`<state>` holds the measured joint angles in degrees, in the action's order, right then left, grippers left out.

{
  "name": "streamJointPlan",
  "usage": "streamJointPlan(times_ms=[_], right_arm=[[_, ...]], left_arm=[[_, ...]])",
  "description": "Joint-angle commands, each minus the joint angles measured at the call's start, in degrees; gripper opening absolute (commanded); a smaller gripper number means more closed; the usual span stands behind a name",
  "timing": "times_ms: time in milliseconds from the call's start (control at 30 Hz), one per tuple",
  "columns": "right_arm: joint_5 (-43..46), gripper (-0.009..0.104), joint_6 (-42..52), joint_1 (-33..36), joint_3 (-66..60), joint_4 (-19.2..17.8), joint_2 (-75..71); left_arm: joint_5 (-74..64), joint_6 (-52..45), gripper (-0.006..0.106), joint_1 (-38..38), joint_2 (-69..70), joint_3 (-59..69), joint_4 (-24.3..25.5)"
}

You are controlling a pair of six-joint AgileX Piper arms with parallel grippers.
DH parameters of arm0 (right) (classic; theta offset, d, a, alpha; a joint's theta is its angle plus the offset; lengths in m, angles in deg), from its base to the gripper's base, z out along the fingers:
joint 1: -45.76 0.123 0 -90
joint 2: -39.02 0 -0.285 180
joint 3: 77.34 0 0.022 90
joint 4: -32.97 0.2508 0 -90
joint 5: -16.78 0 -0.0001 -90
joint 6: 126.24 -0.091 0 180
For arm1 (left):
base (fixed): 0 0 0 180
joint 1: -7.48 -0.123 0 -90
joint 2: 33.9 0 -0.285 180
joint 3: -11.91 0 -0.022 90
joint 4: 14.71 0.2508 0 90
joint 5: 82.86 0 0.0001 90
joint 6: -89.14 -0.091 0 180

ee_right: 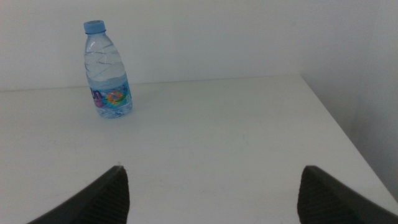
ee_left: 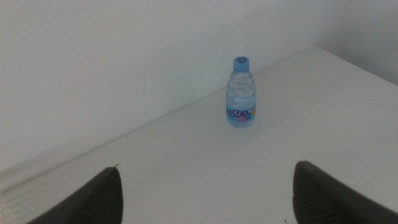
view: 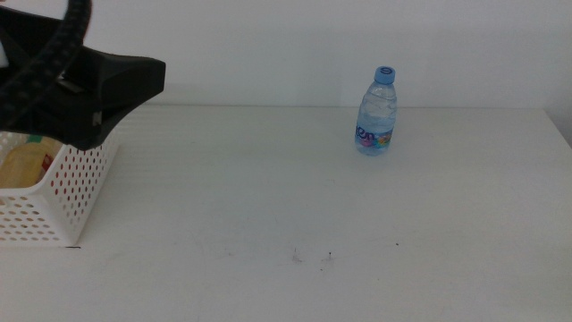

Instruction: Use arms to grab the bottles and put them into the dustbin to the left of the table.

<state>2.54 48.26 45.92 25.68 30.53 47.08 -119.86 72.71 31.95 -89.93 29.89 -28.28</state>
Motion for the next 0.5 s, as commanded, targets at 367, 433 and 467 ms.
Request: streamJointPlan(times_ms=[367,433,467], right_arm=[[29.41,0.09,0.87,-0.16,-0.24,-4.97,13.33],[34.13,0.09,1.83,-0.16,-0.24,-4.97,21.04],[37.47,0.09,2.12,-0.16,-0.24,-4.97,25.01]], left_arm=[[0.81,-0.04,0.094,0.09,0.06,-0.35,0.03],[0.81,-0.04,0.094,0.09,0.06,-0.35,0.03],[0.81,-0.04,0.094,0.09,0.06,-0.35,0.03]])
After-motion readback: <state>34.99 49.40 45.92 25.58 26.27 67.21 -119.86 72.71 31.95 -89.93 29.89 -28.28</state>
